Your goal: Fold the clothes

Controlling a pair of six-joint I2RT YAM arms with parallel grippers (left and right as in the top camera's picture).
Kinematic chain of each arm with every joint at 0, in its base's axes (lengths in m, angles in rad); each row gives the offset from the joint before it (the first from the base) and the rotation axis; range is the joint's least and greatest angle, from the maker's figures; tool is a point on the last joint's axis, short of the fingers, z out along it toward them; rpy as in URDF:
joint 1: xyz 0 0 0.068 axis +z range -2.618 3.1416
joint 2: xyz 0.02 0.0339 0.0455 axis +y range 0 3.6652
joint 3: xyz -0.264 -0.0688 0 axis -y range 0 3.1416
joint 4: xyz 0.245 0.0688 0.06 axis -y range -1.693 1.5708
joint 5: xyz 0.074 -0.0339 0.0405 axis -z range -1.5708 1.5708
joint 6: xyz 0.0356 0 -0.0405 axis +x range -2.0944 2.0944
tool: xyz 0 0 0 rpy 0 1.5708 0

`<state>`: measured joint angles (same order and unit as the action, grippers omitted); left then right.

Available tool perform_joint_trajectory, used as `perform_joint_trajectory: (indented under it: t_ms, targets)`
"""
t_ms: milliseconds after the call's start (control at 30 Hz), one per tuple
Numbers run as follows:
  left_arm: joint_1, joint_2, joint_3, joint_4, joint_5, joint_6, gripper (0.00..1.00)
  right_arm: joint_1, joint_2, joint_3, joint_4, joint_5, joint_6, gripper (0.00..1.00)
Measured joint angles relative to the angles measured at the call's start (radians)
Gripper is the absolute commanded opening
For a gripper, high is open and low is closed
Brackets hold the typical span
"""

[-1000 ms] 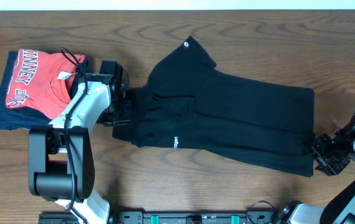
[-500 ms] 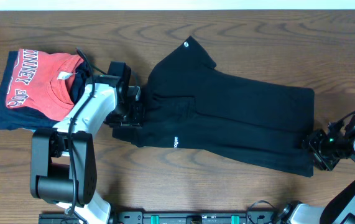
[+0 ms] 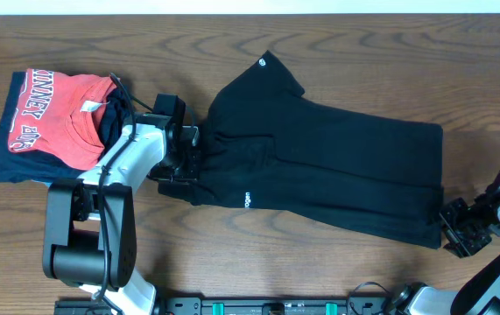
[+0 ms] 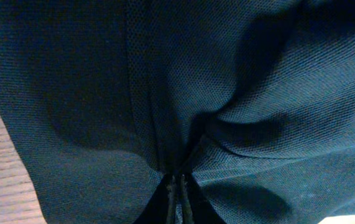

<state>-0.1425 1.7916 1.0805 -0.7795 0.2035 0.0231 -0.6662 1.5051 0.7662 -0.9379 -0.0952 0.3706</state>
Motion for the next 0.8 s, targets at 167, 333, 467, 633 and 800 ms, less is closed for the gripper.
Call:
perform_joint_trajectory:
  t_ms: [167,333,467,633,800]
  targets:
    - [0.0,0.0,0.003,0.0,0.0,0.0,0.06,-0.002,0.0,-0.076,0.076,0.005,0.014,0.3]
    - [0.0,-0.001,0.016,-0.001,0.0,0.0,0.06,-0.005,-0.002,-0.088,0.095,0.006,0.025,0.06]
    - [0.0,-0.006,0.019,-0.02,0.004,0.0,0.24,-0.005,-0.002,-0.088,0.095,-0.001,0.031,0.02]
    - [0.0,-0.008,0.02,-0.05,0.041,0.004,0.6,-0.005,-0.002,-0.088,0.094,-0.001,0.031,0.02]
    - [-0.005,-0.008,0.019,-0.05,0.06,0.002,0.65,-0.005,-0.002,-0.088,0.094,-0.001,0.031,0.02]
